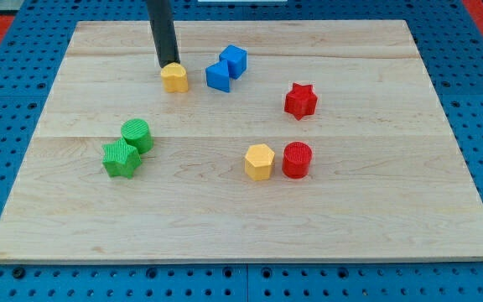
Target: Slide the yellow heart towards center
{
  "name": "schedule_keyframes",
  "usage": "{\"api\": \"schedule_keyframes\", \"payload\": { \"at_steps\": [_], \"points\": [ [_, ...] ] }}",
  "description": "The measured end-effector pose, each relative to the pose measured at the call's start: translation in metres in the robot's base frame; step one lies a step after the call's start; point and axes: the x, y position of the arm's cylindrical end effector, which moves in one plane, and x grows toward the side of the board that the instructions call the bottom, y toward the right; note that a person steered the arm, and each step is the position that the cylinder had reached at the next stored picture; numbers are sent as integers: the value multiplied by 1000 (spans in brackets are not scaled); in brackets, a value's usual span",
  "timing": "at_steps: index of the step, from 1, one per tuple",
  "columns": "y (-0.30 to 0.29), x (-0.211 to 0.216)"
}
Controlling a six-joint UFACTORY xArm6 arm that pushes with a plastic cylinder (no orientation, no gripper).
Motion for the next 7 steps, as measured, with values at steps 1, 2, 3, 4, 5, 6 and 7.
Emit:
{"api": "schedule_keyframes", "payload": {
  "at_steps": [1, 2, 3, 4, 5, 6, 7],
  "points": [
    [0, 12],
    [0, 25],
    [0, 34],
    [0, 44],
    [0, 55],
    [1, 63],
    [11, 67]
  ]
}}
